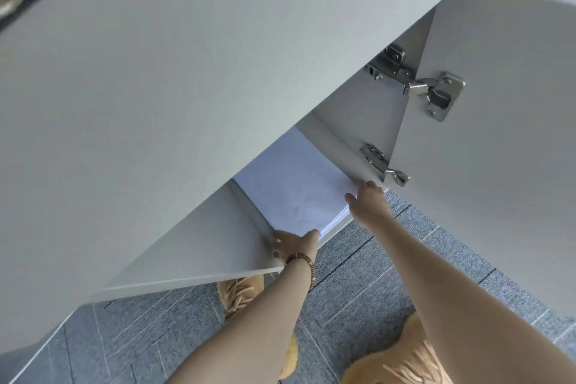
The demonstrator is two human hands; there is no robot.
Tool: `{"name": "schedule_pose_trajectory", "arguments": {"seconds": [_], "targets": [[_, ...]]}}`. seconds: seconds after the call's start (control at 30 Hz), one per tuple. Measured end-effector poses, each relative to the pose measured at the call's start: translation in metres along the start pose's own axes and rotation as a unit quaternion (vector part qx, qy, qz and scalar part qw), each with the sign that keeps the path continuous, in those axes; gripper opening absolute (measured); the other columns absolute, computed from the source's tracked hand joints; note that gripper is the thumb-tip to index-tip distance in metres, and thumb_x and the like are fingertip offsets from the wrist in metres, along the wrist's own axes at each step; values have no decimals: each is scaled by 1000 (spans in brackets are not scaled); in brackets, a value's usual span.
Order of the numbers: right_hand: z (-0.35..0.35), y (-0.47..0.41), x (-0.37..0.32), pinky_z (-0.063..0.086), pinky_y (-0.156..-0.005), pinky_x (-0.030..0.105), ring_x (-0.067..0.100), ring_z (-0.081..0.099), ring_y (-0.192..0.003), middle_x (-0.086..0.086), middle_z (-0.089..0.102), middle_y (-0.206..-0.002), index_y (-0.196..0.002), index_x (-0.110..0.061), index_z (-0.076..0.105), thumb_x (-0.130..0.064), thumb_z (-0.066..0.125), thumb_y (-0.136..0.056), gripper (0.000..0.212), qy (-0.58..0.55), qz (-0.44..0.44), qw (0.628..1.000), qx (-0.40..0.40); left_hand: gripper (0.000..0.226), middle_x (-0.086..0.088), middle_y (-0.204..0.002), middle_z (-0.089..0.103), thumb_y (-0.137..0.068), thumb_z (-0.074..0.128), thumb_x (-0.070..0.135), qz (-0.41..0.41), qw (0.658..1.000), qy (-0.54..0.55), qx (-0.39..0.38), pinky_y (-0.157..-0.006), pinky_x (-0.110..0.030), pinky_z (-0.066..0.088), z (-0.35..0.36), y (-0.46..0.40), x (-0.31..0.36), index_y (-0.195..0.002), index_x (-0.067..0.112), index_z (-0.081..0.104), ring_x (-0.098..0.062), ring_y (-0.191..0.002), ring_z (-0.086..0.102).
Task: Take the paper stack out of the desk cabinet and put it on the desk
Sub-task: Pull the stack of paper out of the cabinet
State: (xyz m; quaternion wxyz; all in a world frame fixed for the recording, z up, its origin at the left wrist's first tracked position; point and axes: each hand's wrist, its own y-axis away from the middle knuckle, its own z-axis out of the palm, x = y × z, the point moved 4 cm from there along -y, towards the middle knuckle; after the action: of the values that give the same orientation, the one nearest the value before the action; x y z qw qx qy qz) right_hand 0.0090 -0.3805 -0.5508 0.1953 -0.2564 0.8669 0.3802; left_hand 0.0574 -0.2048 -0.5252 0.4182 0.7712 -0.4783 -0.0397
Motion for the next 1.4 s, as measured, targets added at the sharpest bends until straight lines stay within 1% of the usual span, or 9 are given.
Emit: {"name": "schedule_pose_trajectory", "arguments": {"seconds": [0.17, 0.27, 0.4, 0.5, 0.67, 0.83, 1.03, 1.3, 1.4], "targets": [[1, 35, 48, 51, -74, 37, 34, 65, -101, 20, 62, -121, -133, -2, 55, -7, 51, -97, 36, -82, 59, 995, 21, 102, -16, -161, 10, -80, 71, 25, 22, 999, -16, -26, -108, -50, 38, 16, 31, -39, -156, 5, 5, -37, -146, 14], [4, 47, 74, 50, -65, 36, 26, 62, -74, 13, 66, -102, -127, -6, 56, -11, 54, -96, 32, -140, 100, 985, 5, 93, -20, -156, 21, -82, 72, 30, 40, 999, 24, -19, -107, -48, 42, 17, 34, -58, -153, 3, 16, -37, -141, 31], [5, 47, 76, 50, -77, 38, 26, 61, -84, 14, 65, -123, -141, -14, 47, -13, 62, -90, 53, -213, 113, 970, -32, 84, -24, -139, 53, -77, 80, 36, -40, 987, 157, -5, -98, -46, 49, 12, 21, -82, -138, -5, 41, -39, -126, 55], [5, 38, 62, 49, -86, 39, 28, 63, -96, 15, 69, -122, -135, -11, 57, -27, 64, -92, 47, -172, 76, 979, -75, 67, -26, -126, 63, -73, 83, 41, -79, 970, 226, -37, -98, -52, 49, 13, 5, -86, -119, -2, 61, -45, -122, 57], [4, 33, 57, 47, -101, 45, 31, 62, -116, 13, 68, -129, -136, -8, 58, -28, 65, -94, 47, -160, 58, 980, -105, 69, -1, -121, 54, -76, 82, 36, -125, 938, 295, -135, -103, -42, 45, 12, -2, -77, -133, 10, 54, -29, -124, 49], [-4, 73, 60, 42, -93, 40, 25, 56, -106, 16, 65, -128, -134, -6, 57, -20, 60, -99, 39, -186, 86, 973, -109, 44, 3, -120, 60, -88, 71, 18, -42, 948, 268, -164, -106, -40, 39, -10, 27, -65, -130, 14, 58, -16, -108, 48], [-39, 165, 49, 48, -86, 40, 29, 61, -100, 13, 66, -112, -113, -14, 59, -16, 61, -97, 16, -225, 109, 964, -89, 20, -2, -115, 63, -92, 65, 9, 73, 960, 216, -163, -90, -27, 39, -67, 115, -60, -110, 14, 58, -20, -110, 57], [-132, 348, 35, 55, -80, 45, 30, 67, -95, 13, 70, -107, -119, -7, 62, -21, 65, -86, 36, -272, 92, 957, -31, 29, -4, -113, 70, -89, 65, 0, 187, 936, 179, -237, -75, -22, 55, -158, 270, -74, -108, 22, 61, -21, -100, 68], [-162, 404, 35, 55, -73, 45, 25, 67, -83, 10, 75, -93, -110, -1, 70, -32, 75, -73, 49, -307, 74, 948, -28, 24, -8, -114, 74, -89, 68, 6, 211, 923, 183, -265, -83, -34, 58, -186, 315, -84, -112, 12, 68, -23, -102, 71]]}}
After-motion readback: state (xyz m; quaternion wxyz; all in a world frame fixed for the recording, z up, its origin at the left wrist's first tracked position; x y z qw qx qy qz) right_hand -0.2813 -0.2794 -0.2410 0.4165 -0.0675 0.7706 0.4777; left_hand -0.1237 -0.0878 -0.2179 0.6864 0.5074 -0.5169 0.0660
